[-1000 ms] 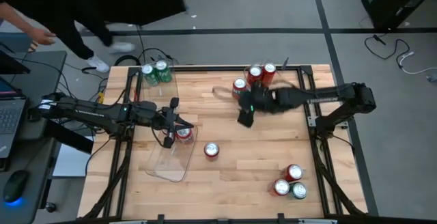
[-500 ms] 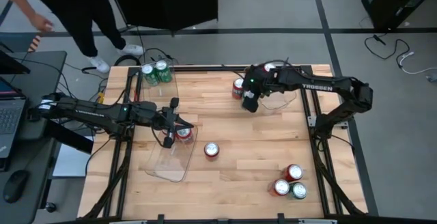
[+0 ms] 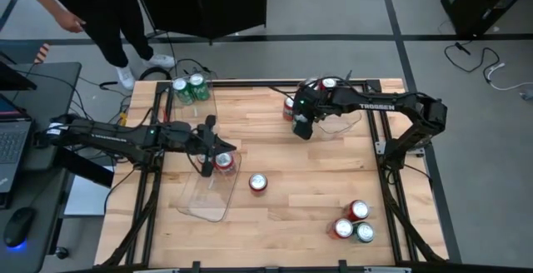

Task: Sort soda cans
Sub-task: Put the top green soda can into the top left transparent bin

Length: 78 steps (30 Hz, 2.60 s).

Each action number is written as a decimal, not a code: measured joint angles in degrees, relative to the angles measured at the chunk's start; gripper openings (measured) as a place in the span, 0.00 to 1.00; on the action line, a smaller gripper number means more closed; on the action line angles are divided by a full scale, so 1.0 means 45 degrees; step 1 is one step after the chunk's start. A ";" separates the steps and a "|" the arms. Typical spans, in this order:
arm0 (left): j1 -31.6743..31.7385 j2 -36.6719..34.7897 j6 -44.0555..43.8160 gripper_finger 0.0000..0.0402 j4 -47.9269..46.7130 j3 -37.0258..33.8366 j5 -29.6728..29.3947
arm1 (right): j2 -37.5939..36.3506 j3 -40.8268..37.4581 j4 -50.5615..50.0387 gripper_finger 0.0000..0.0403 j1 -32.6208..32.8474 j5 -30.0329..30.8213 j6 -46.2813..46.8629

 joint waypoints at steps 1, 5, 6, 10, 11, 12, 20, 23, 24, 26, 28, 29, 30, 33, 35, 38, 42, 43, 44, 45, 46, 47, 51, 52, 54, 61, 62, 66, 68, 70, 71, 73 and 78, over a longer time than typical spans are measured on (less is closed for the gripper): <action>0.0063 -0.0030 -0.0095 0.02 -0.0142 0.0000 -0.0011 | 0.0108 0.0018 0.0106 0.73 0.0055 0.0000 0.0015; 0.0227 -0.0172 -0.0413 0.02 -0.0438 0.0000 -0.0016 | 0.0161 0.0094 0.0476 0.72 0.0548 0.0034 0.0300; 0.0238 -0.0210 -0.0428 0.02 -0.0436 0.0000 -0.0016 | 0.0119 0.0121 0.0566 0.72 0.0740 0.0017 0.0353; 0.0238 -0.0453 -0.0443 0.02 -0.0531 0.0002 -0.0013 | 0.0103 0.0773 0.0684 0.72 0.1584 -0.0429 0.0687; 0.0238 -0.0518 -0.0447 0.02 -0.0665 0.0070 -0.0011 | 0.0088 0.1001 0.0960 0.72 0.1765 -0.0432 0.0690; 0.0238 -0.0587 -0.0448 0.02 -0.0921 0.0192 -0.0014 | 0.0066 0.1188 0.1335 0.72 0.1920 -0.0419 0.0690; 0.0238 -0.0675 -0.0350 0.02 -0.2851 0.1394 -0.0012 | 0.0058 0.2558 0.3057 0.72 0.2138 -0.0146 0.0334; 0.0238 -0.0675 -0.0162 0.02 -0.3395 0.1687 -0.0016 | 0.0498 0.3273 0.2859 0.72 0.1909 -0.0017 0.0139; 0.0238 -0.0675 -0.0079 0.02 -0.3507 0.1742 -0.0025 | 0.0800 0.3604 0.2786 0.72 0.1866 0.0011 -0.0026; 0.0238 -0.0675 -0.0046 0.02 -0.3593 0.1822 -0.0095 | 0.1496 0.4418 0.2501 0.72 0.1799 0.0039 -0.0329; 0.0238 -0.0675 -0.0035 0.02 -0.3646 0.1826 -0.0192 | 0.2228 0.5440 0.1957 0.72 0.1728 -0.0054 -0.0593; 0.0238 -0.0675 -0.0029 0.02 -0.3692 0.1826 -0.0218 | 0.2638 0.6042 0.1673 0.72 0.1720 -0.0106 -0.0748; 0.0238 -0.0675 -0.0025 0.02 -0.3774 0.1826 -0.0221 | 0.3059 0.6647 0.1397 0.72 0.1706 -0.0141 -0.0855; 0.0238 -0.0675 -0.0025 0.02 -0.4030 0.1826 -0.0268 | 0.4317 0.8426 0.0375 0.72 0.1612 -0.0298 -0.1234; 0.0238 -0.0675 -0.0027 0.02 -0.4118 0.1826 -0.0291 | 0.5128 0.9487 -0.0289 0.72 0.1571 -0.0419 -0.1444; 0.0238 -0.0680 -0.0079 0.02 -0.4256 0.1826 -0.0298 | 0.6182 1.0898 -0.1183 0.72 0.1532 -0.0437 -0.1621; 0.0238 -0.0680 -0.0132 0.02 -0.4468 0.1826 -0.0298 | 0.7455 1.2128 -0.1813 0.72 0.1482 -0.0817 -0.1710; 0.0238 -0.0680 -0.0203 0.02 -0.4567 0.1826 -0.0298 | 0.7709 1.2285 -0.1895 0.72 0.1482 -0.0884 -0.1708; 0.0238 -0.0680 -0.0298 0.02 -0.4662 0.1826 -0.0298 | 0.7930 1.2390 -0.1970 0.72 0.1482 -0.0955 -0.1710; 0.0238 -0.0680 -0.0344 0.02 -0.4705 0.1826 -0.0298 | 0.8140 1.2445 -0.2011 0.72 0.1482 -0.1047 -0.1707; 0.0238 -0.0680 -0.0355 0.02 -0.4724 0.1826 -0.0298 | 0.8294 1.2475 -0.2041 0.72 0.1480 -0.1105 -0.1690; 0.0238 -0.0685 -0.0355 0.02 -0.4772 0.1826 -0.0298 | 0.8455 1.2504 -0.2073 0.72 0.1482 -0.1107 -0.1671; 0.0238 -0.0680 -0.0355 0.02 -0.4850 0.1826 -0.0297 | 0.8927 1.2548 -0.2229 0.72 0.1492 -0.1141 -0.1651; 0.0238 -0.0680 -0.0355 0.02 -0.4840 0.1826 -0.0295 | 0.8966 1.2558 -0.2217 0.72 0.1497 -0.1139 -0.1563; 0.0238 -0.0680 -0.0355 0.02 -0.4843 0.1826 -0.0293 | 0.8966 1.2558 -0.2220 0.72 0.1492 -0.1141 -0.1370; 0.0238 -0.0675 -0.0359 0.02 -0.4827 0.1826 -0.0293 | 0.9048 1.2551 -0.1891 0.81 0.1619 -0.0955 -0.1333; 0.0238 -0.0675 -0.0353 0.02 -0.4826 0.1826 -0.0293 | 0.9053 1.2542 -0.1910 0.83 0.1644 -0.0957 -0.1331; 0.0238 -0.0675 -0.0110 0.02 -0.4826 0.1826 -0.0293 | 0.9053 1.2539 -0.1896 0.89 0.1807 -0.0957 -0.1394; 0.0238 -0.0675 -0.0090 0.02 -0.4826 0.1826 -0.0293 | 0.9029 1.2539 -0.1906 0.91 0.1882 -0.0957 -0.1515; 0.0238 -0.0675 -0.0084 0.02 -0.4826 0.1826 -0.0293 | 0.8981 1.2539 -0.1859 0.93 0.1945 -0.0957 -0.1707; 0.0238 -0.0675 -0.0085 0.02 -0.4826 0.1826 -0.0293 | 0.8902 1.2533 -0.1832 0.93 0.1966 -0.0957 -0.1761; 0.0238 -0.0675 -0.0085 0.02 -0.4824 0.1826 -0.0293 | 0.8785 1.2529 -0.1711 0.95 0.1997 -0.0957 -0.1826; 0.0233 -0.0675 -0.0594 0.02 -0.4699 0.1826 -0.0293 | 0.8377 1.2529 -0.1692 0.97 0.1992 -0.0952 -0.1901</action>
